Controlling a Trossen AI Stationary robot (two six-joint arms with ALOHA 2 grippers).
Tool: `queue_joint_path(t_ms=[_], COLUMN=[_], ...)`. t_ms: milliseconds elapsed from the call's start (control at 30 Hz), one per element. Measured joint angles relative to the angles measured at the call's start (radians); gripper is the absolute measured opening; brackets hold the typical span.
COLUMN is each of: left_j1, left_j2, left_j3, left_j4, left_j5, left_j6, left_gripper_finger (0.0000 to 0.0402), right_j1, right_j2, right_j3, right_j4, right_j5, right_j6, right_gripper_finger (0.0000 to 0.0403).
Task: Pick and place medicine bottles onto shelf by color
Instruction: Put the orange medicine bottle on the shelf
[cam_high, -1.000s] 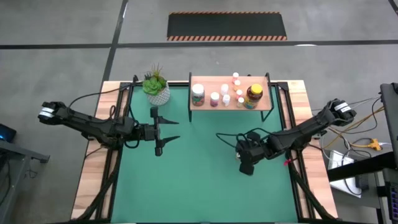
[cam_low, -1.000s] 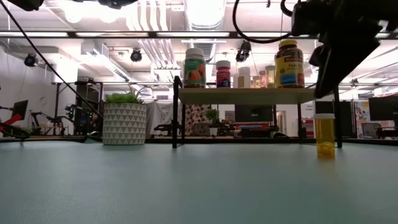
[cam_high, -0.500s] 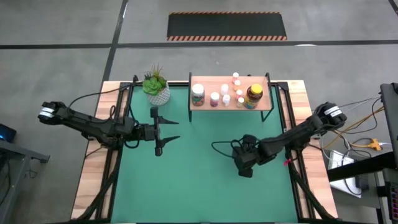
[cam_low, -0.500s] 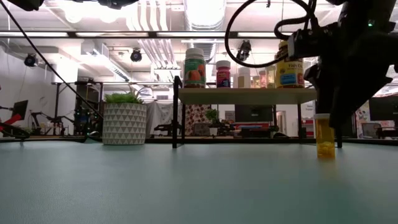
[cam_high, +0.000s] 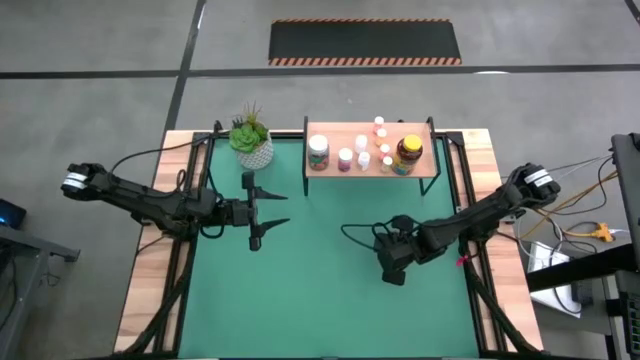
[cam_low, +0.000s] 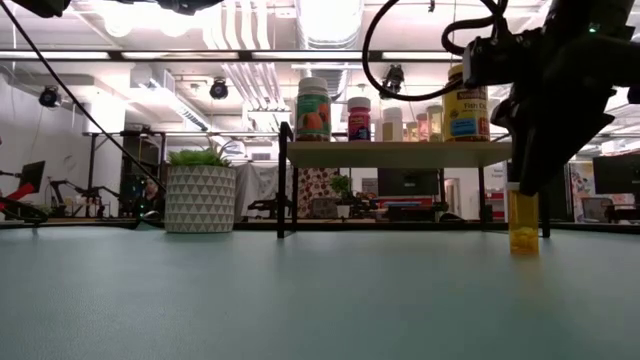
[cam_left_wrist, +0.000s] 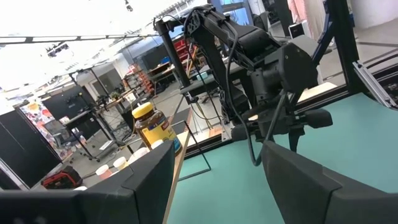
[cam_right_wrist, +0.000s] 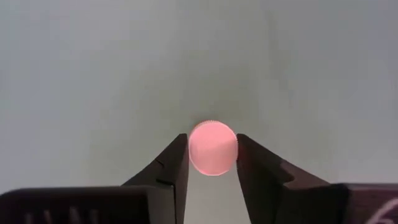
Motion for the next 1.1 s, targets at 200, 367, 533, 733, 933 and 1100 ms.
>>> queue_joint_path(t_ms=[200,367,533,733,933,1100], left_j1=[0.0,0.0,0.0,0.0,-0.001,-0.001], left_j2=[0.0,0.0,0.0,0.0,0.0,0.0], left_j3=[0.0,0.0,0.0,0.0,0.0,0.0], left_j4=[0.0,-0.001,-0.001,-0.015,-0.015,-0.015], left_j5=[0.0,0.0,0.0,0.0,0.0,0.0], left_j6=[0.0,-0.001,-0.001,-0.002,-0.002,-0.001], left_gripper_finger=[0.0224,0.0224,0.0224,0.0224,0.0224,0.0224], right_j1=[-0.002,-0.002,-0.002,-0.024,-0.141,-0.265], right_j2=[-0.038,-0.106,-0.191,-0.287,-0.396,-0.447], right_j3=[0.042,0.18,0.326,0.41,0.416,0.407], right_j4=[-0.065,-0.395,-0.691,-0.879,-0.879,-0.879], right_j5=[-0.078,-0.075,0.009,0.19,0.301,0.325], right_j6=[0.066,0.282,0.558,0.721,0.702,0.611], right_gripper_finger=[0.0108,0.0123,0.0109,0.0106,0.0108,0.0109])
